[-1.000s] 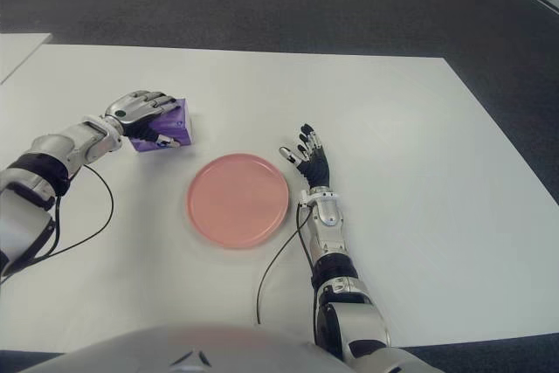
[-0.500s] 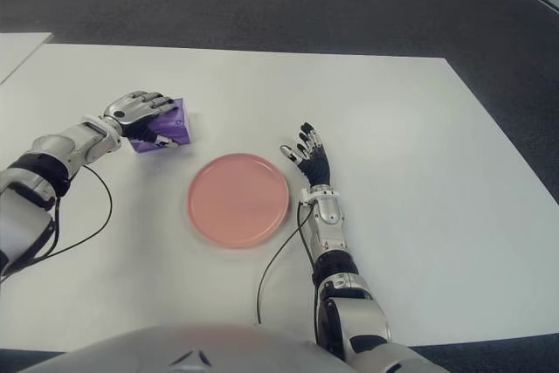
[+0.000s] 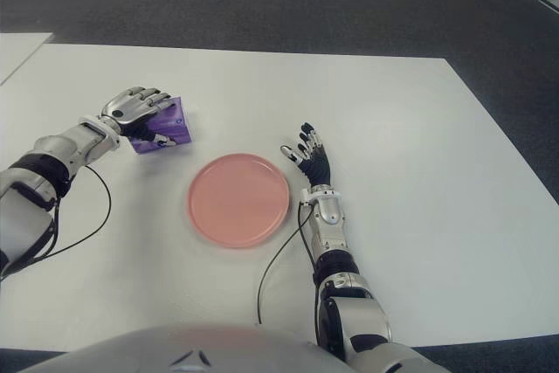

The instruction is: Put the tissue paper into the plate.

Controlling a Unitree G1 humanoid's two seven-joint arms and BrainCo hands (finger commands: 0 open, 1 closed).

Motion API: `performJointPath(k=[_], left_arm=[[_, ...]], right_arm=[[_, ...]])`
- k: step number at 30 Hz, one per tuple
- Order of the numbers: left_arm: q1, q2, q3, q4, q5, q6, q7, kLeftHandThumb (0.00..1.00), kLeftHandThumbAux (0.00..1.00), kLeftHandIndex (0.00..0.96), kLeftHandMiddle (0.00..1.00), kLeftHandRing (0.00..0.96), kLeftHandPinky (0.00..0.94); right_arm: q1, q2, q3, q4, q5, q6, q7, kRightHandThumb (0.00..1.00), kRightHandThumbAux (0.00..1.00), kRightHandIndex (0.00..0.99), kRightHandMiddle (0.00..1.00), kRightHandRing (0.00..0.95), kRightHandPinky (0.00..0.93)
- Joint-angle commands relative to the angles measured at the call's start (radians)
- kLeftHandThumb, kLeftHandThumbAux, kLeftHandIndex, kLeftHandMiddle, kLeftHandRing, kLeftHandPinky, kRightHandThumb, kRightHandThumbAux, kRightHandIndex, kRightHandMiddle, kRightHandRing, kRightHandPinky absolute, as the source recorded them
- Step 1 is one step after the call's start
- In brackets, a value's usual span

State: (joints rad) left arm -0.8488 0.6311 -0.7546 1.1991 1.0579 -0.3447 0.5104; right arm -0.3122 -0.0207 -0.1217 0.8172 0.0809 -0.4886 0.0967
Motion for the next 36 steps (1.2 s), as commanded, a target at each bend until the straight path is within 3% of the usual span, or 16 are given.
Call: performJointPath(k=[1, 19, 36], left_arm=[[-0.016, 0.0, -0.04, 0.02, 0.043, 0.027, 0.058, 0.138, 0.16, 0.0, 0.0, 0.0, 0.0], [-0.027, 0.008, -0.137, 0.062, 0.126, 0.143, 0.253, 0.187, 0.223, 0.0, 0.0, 0.0, 0.0], [-0.008, -0.012, -0.189, 0.124, 0.148, 0.248, 0.323, 0.153, 0.374, 0.0, 0.0, 0.0, 0.0]], right_arm=[[0.082, 0.01, -0.01, 0.072, 0.009, 0.03, 0.003, 0.06, 0.732, 0.016, 0.062, 0.058, 0.089], [0.102, 0.012, -0.003, 0.033, -0.006, 0.026, 0.0, 0.078, 0.734, 0.017, 0.061, 0.058, 0.089], [0.117, 0.008, 0.008, -0.008, -0.009, 0.039, -0.004, 0.083, 0.734, 0.006, 0.041, 0.046, 0.081]])
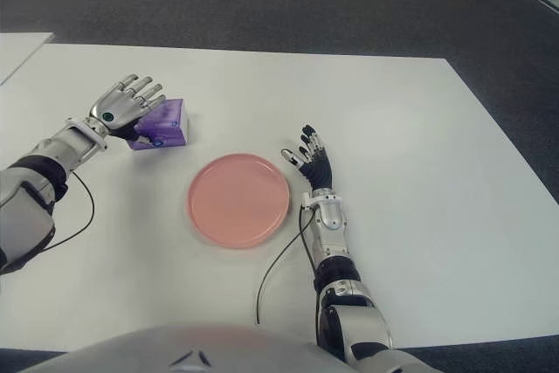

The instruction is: Put the tissue paper into the plate.

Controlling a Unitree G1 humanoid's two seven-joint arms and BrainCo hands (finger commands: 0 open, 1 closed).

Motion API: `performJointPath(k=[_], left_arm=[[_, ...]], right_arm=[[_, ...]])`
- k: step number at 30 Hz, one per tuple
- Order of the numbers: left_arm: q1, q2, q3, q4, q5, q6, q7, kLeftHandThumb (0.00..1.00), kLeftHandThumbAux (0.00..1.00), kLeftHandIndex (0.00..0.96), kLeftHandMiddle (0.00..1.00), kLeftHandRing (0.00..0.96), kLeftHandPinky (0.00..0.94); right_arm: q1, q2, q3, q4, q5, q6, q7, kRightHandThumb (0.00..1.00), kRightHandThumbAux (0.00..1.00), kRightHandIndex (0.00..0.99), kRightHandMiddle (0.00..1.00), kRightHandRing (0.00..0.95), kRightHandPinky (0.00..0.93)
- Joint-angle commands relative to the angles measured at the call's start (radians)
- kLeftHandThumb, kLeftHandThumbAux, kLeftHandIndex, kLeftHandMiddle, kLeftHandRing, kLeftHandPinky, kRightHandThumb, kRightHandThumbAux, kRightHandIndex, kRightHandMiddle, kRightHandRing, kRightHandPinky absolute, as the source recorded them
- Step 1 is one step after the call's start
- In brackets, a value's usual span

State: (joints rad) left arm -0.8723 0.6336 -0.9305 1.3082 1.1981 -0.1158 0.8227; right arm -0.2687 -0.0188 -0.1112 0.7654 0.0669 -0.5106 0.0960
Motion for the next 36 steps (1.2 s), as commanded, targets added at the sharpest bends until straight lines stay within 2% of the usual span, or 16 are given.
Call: performJointPath(k=[1, 7, 11, 27, 36], left_arm=[[0.017, -0.016, -0.013, 0.016, 0.006, 0.024, 0.009, 0.151, 0.376, 0.0, 0.0, 0.0, 0.0], [0.027, -0.027, -0.003, 0.022, -0.009, 0.047, -0.008, 0.133, 0.388, 0.0, 0.0, 0.0, 0.0], [0.039, -0.035, 0.01, 0.027, -0.028, 0.051, -0.027, 0.128, 0.388, 0.0, 0.0, 0.0, 0.0], [0.048, -0.042, 0.032, 0.025, -0.08, 0.026, -0.099, 0.108, 0.376, 0.0, 0.0, 0.0, 0.0], [0.051, -0.04, 0.037, 0.021, -0.098, 0.01, -0.106, 0.112, 0.374, 0.0, 0.0, 0.0, 0.0]], right_arm=[[0.073, 0.006, -0.003, 0.043, 0.005, 0.062, -0.002, 0.084, 0.734, 0.006, 0.041, 0.046, 0.082], [0.075, 0.003, -0.002, 0.03, 0.007, 0.065, 0.004, 0.089, 0.74, 0.002, 0.037, 0.045, 0.08], [0.075, 0.004, -0.007, 0.02, 0.021, 0.095, 0.011, 0.088, 0.756, 0.004, 0.038, 0.045, 0.076], [0.086, 0.009, -0.008, -0.019, 0.021, 0.111, 0.002, 0.102, 0.742, 0.018, 0.049, 0.056, 0.099], [0.102, 0.007, -0.005, -0.044, 0.02, 0.115, 0.006, 0.096, 0.748, 0.019, 0.05, 0.058, 0.093]])
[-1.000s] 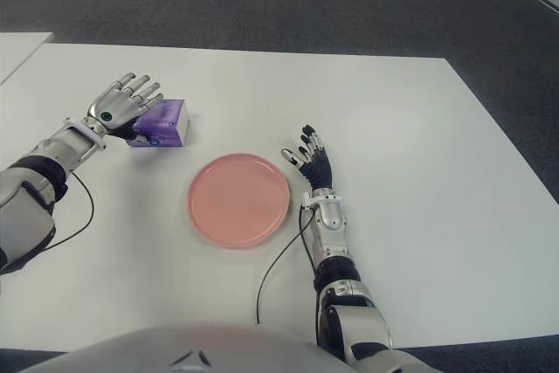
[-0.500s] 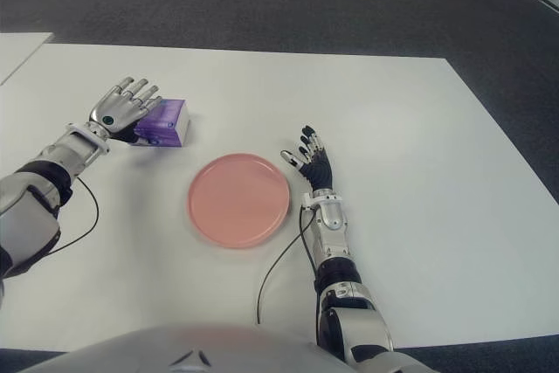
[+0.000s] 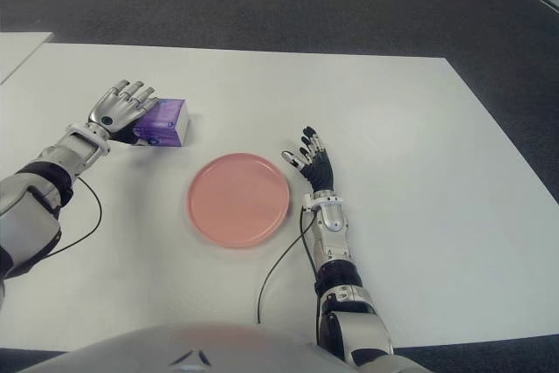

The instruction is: Put the tissue paper into the plate.

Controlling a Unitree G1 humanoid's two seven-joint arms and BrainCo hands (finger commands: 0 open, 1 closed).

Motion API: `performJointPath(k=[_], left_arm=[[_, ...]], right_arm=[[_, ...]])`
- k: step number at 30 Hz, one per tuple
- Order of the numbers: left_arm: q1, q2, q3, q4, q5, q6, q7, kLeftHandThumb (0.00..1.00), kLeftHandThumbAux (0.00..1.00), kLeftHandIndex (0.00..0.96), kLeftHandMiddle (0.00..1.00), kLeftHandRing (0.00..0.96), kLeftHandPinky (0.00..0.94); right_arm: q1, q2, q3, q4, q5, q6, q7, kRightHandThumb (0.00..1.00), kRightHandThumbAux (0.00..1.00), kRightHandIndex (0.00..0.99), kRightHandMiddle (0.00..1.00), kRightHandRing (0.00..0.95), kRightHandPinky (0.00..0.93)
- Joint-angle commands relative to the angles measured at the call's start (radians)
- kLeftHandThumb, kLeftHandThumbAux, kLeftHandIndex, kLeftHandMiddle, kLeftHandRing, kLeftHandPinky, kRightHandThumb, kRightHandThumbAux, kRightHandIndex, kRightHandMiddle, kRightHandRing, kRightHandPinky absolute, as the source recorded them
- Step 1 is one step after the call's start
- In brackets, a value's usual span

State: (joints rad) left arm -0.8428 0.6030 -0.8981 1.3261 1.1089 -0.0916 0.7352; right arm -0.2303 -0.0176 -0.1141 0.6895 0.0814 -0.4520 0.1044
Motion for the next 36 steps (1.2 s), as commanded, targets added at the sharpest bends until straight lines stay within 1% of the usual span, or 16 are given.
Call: performJointPath(k=[1, 13, 22, 36], left_arm=[[0.022, -0.009, 0.005, 0.003, -0.01, -0.017, -0.018, 0.113, 0.374, 0.0, 0.0, 0.0, 0.0], [0.022, -0.01, 0.01, 0.001, -0.012, -0.045, -0.025, 0.13, 0.373, 0.0, 0.0, 0.0, 0.0], [0.021, -0.016, 0.012, 0.003, -0.021, -0.097, -0.079, 0.109, 0.363, 0.0, 0.0, 0.0, 0.0], [0.04, -0.052, 0.016, 0.015, -0.046, -0.147, -0.092, 0.125, 0.377, 0.0, 0.0, 0.0, 0.0]], right_arm=[[0.064, 0.006, -0.002, 0.031, 0.005, 0.058, -0.003, 0.096, 0.749, 0.019, 0.05, 0.058, 0.093], [0.075, 0.006, 0.0, 0.008, 0.006, 0.068, -0.002, 0.095, 0.749, 0.019, 0.05, 0.058, 0.093], [0.084, 0.006, 0.002, -0.01, 0.006, 0.076, -0.002, 0.095, 0.749, 0.019, 0.05, 0.058, 0.093], [0.096, 0.004, 0.003, -0.037, 0.008, 0.091, 0.001, 0.095, 0.749, 0.019, 0.05, 0.058, 0.093]])
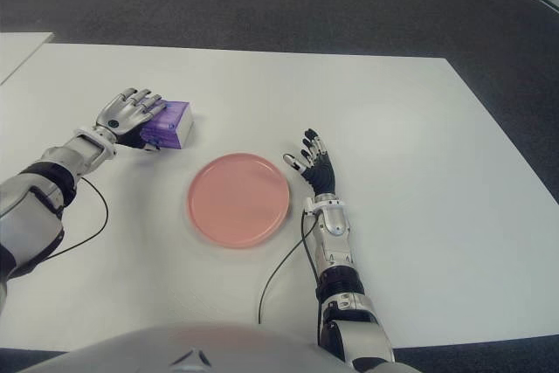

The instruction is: Put the tissue paper into the plate.

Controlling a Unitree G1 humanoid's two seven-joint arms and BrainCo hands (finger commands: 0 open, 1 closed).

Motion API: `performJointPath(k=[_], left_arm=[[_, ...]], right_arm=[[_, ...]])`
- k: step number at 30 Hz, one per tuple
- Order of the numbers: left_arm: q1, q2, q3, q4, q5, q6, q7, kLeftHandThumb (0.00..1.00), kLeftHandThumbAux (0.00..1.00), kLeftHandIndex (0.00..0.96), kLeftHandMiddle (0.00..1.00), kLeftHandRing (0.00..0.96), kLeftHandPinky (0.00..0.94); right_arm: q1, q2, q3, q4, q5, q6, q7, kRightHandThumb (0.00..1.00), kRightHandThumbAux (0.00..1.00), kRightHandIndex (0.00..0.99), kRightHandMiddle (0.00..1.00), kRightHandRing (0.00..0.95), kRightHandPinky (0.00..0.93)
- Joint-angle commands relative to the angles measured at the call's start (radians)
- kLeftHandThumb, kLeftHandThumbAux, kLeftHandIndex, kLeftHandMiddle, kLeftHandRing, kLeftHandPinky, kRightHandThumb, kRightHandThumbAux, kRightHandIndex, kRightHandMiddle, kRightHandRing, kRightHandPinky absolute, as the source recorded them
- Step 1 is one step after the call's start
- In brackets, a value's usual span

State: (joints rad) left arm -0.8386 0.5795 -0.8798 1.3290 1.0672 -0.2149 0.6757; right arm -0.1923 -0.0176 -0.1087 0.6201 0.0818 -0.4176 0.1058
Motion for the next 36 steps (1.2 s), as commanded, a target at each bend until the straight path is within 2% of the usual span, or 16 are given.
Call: performJointPath(k=[1, 4, 7, 12, 36], left_arm=[[0.036, -0.028, -0.002, 0.013, -0.005, -0.024, -0.033, 0.126, 0.377, 0.0, 0.0, 0.0, 0.0], [0.062, -0.066, 0.025, 0.026, -0.044, -0.051, -0.05, 0.118, 0.379, 0.0, 0.0, 0.0, 0.0], [0.065, -0.066, 0.049, 0.024, -0.078, -0.097, -0.068, 0.109, 0.38, 0.0, 0.0, 0.0, 0.0], [0.07, -0.072, 0.081, 0.024, -0.121, -0.136, -0.137, 0.094, 0.38, 0.0, 0.0, 0.0, 0.0], [0.075, -0.078, 0.096, 0.019, -0.145, -0.12, -0.224, 0.078, 0.356, 0.0, 0.0, 0.0, 0.0]], right_arm=[[0.058, 0.004, -0.003, 0.032, 0.008, 0.057, -0.001, 0.095, 0.749, 0.019, 0.05, 0.058, 0.093], [0.061, 0.003, -0.003, 0.026, 0.009, 0.059, 0.001, 0.095, 0.749, 0.019, 0.05, 0.058, 0.093], [0.064, 0.002, -0.003, 0.022, 0.009, 0.061, 0.002, 0.095, 0.749, 0.019, 0.05, 0.058, 0.093], [0.068, 0.002, -0.003, 0.014, 0.01, 0.065, 0.003, 0.095, 0.749, 0.019, 0.05, 0.058, 0.093], [0.071, -0.002, -0.007, 0.004, 0.013, 0.073, 0.008, 0.095, 0.749, 0.019, 0.05, 0.058, 0.093]])
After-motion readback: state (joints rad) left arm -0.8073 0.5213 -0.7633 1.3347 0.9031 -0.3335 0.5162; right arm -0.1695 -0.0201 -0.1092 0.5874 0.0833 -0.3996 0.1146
